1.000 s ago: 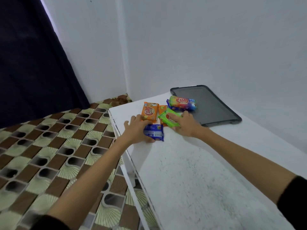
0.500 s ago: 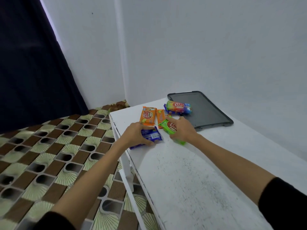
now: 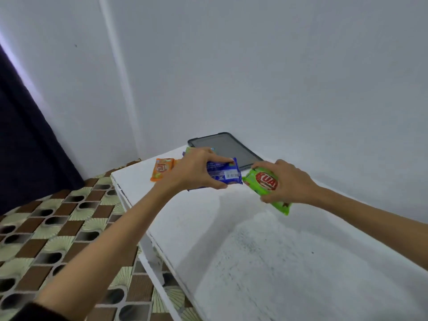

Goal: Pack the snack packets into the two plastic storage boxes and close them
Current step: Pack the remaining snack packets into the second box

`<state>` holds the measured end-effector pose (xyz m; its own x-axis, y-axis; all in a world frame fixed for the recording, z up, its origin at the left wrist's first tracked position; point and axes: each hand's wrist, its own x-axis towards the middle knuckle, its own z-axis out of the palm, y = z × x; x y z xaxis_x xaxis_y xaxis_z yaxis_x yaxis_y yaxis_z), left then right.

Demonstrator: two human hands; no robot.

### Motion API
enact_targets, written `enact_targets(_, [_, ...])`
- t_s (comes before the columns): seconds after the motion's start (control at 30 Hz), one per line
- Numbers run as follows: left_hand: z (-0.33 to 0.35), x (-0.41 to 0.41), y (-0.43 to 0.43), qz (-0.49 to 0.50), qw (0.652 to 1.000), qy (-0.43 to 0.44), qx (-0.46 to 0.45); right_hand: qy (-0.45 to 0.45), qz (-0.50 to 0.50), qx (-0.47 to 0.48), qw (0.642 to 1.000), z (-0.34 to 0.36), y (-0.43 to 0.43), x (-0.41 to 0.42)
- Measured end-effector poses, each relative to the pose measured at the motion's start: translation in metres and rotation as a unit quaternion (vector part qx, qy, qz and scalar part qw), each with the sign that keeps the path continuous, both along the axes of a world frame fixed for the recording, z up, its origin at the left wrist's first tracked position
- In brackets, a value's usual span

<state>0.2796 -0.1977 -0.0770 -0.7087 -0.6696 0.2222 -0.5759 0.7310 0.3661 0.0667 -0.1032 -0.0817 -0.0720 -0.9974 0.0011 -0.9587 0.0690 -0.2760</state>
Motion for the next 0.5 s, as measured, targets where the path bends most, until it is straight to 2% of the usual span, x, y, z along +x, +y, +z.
enact_targets(0.27, [0.034,-0.109,0.107,-0.178,0.983,-0.035,-0.015,0.009,-0.096,0.023,0.995,0.03,0.182,-0.072])
enact_targets(0.5, [0.052,-0.189,0.228,-0.352,0.935,-0.048,-0.015,0.056,-0.168,0.048,0.983,0.051,0.352,-0.11])
